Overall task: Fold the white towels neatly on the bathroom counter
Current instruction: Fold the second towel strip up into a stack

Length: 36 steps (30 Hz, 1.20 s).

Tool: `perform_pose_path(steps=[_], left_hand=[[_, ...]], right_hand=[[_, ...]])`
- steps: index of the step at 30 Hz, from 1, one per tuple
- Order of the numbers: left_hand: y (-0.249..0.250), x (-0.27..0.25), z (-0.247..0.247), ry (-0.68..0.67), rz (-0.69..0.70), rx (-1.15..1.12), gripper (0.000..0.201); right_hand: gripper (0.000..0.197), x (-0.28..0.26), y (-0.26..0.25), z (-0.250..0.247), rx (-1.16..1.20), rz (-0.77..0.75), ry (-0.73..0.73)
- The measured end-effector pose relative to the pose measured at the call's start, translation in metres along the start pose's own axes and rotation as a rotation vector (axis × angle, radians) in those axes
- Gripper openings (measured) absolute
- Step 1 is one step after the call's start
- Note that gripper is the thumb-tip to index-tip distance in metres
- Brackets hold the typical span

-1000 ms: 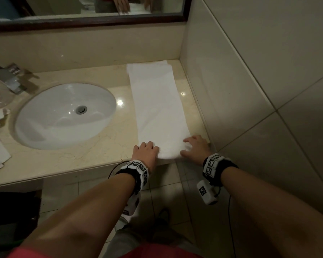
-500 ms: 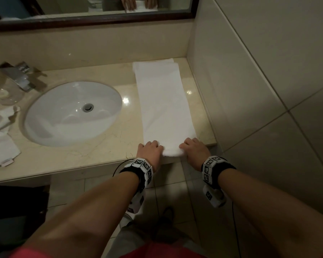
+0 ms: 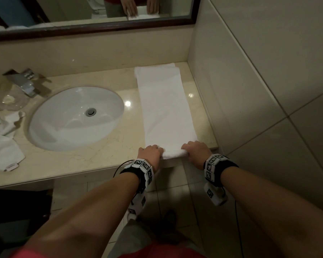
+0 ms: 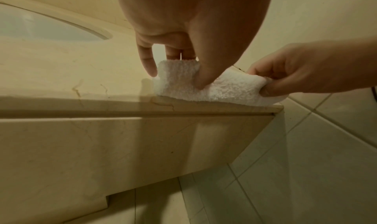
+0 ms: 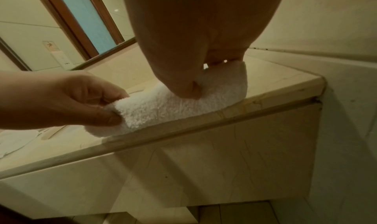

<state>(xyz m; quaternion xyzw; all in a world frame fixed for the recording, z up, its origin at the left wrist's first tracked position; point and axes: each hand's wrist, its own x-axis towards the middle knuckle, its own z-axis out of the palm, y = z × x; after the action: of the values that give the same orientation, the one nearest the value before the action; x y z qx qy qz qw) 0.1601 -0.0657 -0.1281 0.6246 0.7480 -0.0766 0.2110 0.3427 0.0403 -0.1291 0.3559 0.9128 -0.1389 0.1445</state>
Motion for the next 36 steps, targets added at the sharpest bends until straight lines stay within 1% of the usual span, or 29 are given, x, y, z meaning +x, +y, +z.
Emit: perform_pose_path(steps=[4, 7, 11, 14, 17, 21, 27, 31, 36], left_hand=[[-0.003, 0.004, -0.005, -0.009, -0.030, -0.061, 0.043], [-0.008, 0.007, -0.010, -0.014, -0.049, -0.117, 0.035], [-0.017, 0.014, -0.019, -0.061, -0.041, -0.194, 0.025], [-0.023, 0.020, -0.026, -0.111, -0.018, -0.256, 0.025], [-0.031, 0.026, -0.028, -0.130, 0.000, -0.311, 0.028], [-0.037, 0.036, -0.030, -0.178, 0.026, -0.323, 0.026], [-0.039, 0.035, -0.030, -0.125, -0.026, -0.375, 0.022], [-0.036, 0.037, -0.030, -0.106, -0.063, -0.419, 0.014], [-0.031, 0.040, -0.028, -0.138, -0.104, -0.460, 0.020]], right_hand=[[0.038, 0.006, 0.000, -0.008, 0.011, 0.019, -0.054], [0.039, 0.012, 0.000, -0.014, 0.023, 0.025, -0.081], [0.037, 0.019, -0.001, -0.022, 0.038, 0.042, -0.133], [0.035, 0.025, -0.004, -0.029, 0.029, 0.073, -0.180], [0.034, 0.031, -0.009, -0.035, 0.029, 0.125, -0.216], [0.036, 0.039, -0.011, -0.035, 0.065, 0.195, -0.267], [0.036, 0.047, -0.011, -0.031, 0.059, 0.214, -0.241], [0.033, 0.049, -0.005, -0.030, 0.028, 0.191, -0.216], [0.029, 0.047, 0.000, -0.026, -0.048, 0.156, -0.128]])
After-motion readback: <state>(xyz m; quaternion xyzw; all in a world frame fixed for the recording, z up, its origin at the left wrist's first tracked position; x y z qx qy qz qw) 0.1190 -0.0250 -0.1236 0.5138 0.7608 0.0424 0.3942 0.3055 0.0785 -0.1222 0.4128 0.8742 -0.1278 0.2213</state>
